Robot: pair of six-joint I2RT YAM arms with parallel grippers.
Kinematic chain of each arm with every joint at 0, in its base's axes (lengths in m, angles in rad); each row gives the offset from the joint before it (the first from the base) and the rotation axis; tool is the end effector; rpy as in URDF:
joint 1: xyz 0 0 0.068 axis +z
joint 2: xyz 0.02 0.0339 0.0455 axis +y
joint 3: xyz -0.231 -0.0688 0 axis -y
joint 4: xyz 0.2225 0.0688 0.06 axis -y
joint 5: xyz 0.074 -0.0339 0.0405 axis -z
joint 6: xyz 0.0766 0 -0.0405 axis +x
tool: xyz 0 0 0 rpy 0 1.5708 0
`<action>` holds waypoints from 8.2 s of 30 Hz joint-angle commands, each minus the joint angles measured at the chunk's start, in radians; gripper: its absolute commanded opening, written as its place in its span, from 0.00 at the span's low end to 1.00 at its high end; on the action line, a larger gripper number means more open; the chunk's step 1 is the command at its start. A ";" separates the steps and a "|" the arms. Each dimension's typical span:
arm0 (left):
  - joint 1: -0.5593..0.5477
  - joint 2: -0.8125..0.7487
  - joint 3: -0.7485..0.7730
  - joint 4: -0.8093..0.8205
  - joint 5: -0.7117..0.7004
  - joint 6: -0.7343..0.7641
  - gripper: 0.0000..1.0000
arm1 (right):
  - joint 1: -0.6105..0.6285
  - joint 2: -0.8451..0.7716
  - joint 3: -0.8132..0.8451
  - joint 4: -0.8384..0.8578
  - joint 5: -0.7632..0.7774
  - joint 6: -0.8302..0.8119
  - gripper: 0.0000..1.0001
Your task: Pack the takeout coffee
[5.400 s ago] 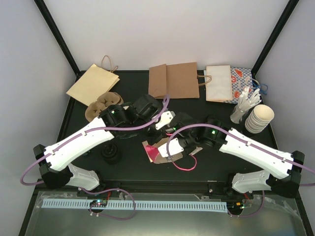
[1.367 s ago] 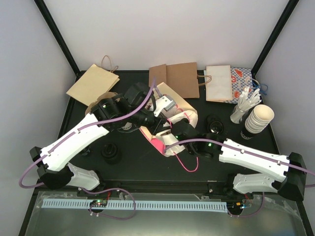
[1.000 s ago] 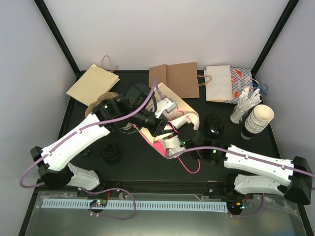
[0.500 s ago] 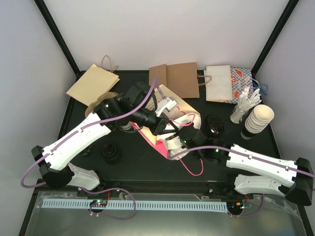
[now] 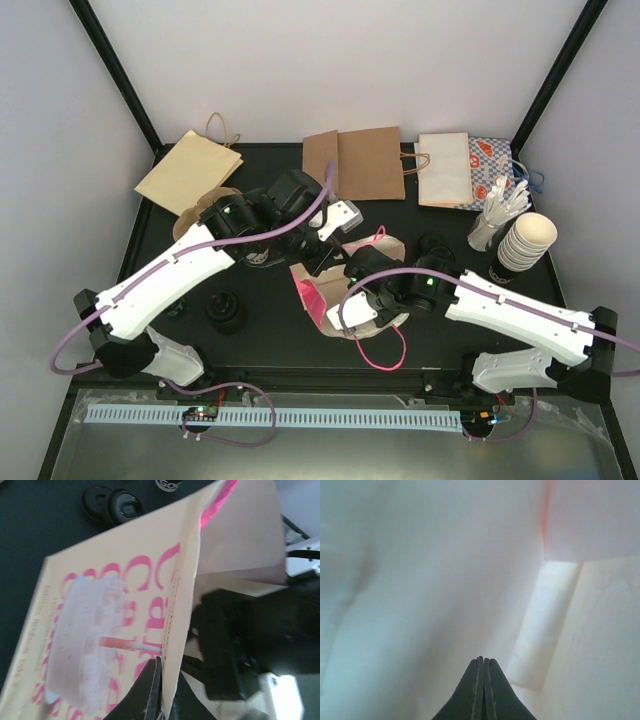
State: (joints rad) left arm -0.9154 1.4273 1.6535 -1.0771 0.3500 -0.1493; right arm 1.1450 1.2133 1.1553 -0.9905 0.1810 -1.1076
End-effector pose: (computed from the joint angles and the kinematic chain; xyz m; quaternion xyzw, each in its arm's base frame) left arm 0.1538 -0.2432 0.3408 0.4013 0.8319 -0.3164 0.2161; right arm 0.1114 0.2122 0.2475 -0.8586 0.4348 -0.0825 0.2587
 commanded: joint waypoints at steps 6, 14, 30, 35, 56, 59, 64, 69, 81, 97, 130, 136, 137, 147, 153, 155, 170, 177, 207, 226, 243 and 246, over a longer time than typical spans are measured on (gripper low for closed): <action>-0.002 0.033 0.097 0.017 -0.150 0.087 0.02 | 0.020 0.073 0.123 -0.319 -0.323 0.166 0.01; -0.002 0.036 0.075 0.023 -0.175 0.121 0.02 | 0.029 0.100 0.174 -0.361 -0.355 0.216 0.01; -0.002 0.028 -0.014 0.035 -0.288 0.100 0.02 | 0.055 0.091 0.289 -0.412 -0.390 0.256 0.01; -0.002 0.025 -0.043 0.064 -0.237 0.070 0.01 | 0.054 0.066 0.304 -0.250 -0.048 0.332 0.01; 0.100 0.026 -0.084 0.234 -0.156 -0.350 0.01 | -0.197 -0.196 0.420 0.030 0.574 1.237 0.53; 0.126 0.035 -0.113 0.293 -0.133 -0.433 0.01 | -0.320 -0.142 0.482 -0.102 0.520 1.370 0.58; 0.151 0.051 -0.157 0.371 -0.151 -0.546 0.06 | -0.409 -0.131 0.439 -0.126 0.491 1.436 0.67; 0.156 0.036 -0.178 0.393 -0.206 -0.546 0.63 | -0.465 -0.175 0.367 -0.071 0.459 1.445 0.70; 0.174 -0.156 -0.248 0.364 -0.307 -0.479 0.99 | -0.478 -0.211 0.276 -0.036 0.337 1.439 0.70; 0.179 -0.235 -0.394 0.466 -0.242 -0.470 0.82 | -0.478 -0.054 0.550 -0.262 -0.031 1.895 0.78; 0.179 -0.178 -0.335 0.768 0.103 -0.563 0.99 | -0.478 -0.015 0.373 -0.117 -0.178 2.123 0.01; 0.179 -0.118 -0.287 0.806 0.164 -0.604 0.99 | -0.478 -0.003 0.376 -0.137 -0.143 2.089 0.01; 0.178 -0.112 -0.266 0.786 0.154 -0.595 0.99 | -0.478 -0.001 0.376 -0.147 -0.123 2.087 0.01; 0.182 -0.075 -0.176 0.764 0.090 -0.547 0.83 | -0.478 -0.007 0.395 -0.178 -0.045 2.048 0.01; 0.181 -0.051 -0.227 0.806 0.101 -0.544 0.55 | -0.478 -0.007 0.437 -0.195 -0.007 2.022 0.01; 0.181 -0.045 -0.223 0.777 0.099 -0.523 0.57 | -0.479 -0.007 0.452 -0.205 0.016 2.010 0.01; 0.182 -0.140 -0.278 0.751 0.010 -0.465 0.69 | -0.478 0.006 0.565 -0.189 0.135 1.881 0.01; 0.243 -0.214 -0.283 0.662 0.054 -0.509 0.76 | -0.479 0.020 0.559 -0.119 0.116 1.888 0.01; 0.536 -0.459 -0.329 0.289 -0.139 -0.296 0.99 | -0.619 -0.091 0.261 0.209 -0.124 1.873 0.09; 0.654 -0.442 -0.254 0.085 -0.476 -0.212 0.99 | -0.622 -0.167 0.315 -0.020 0.057 1.716 0.79; 0.972 -0.209 -0.384 0.195 -0.427 -0.488 0.95 | -0.622 -0.291 0.300 -0.078 0.065 1.635 0.90; 1.005 -0.112 -0.391 0.238 -0.353 -0.535 0.97 | -0.622 -0.297 0.300 -0.082 0.056 1.634 0.90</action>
State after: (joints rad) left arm 0.0502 1.2263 1.2686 -0.9058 -0.0990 -0.5701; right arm 0.5266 0.9279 1.4624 -1.0637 0.2417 0.5407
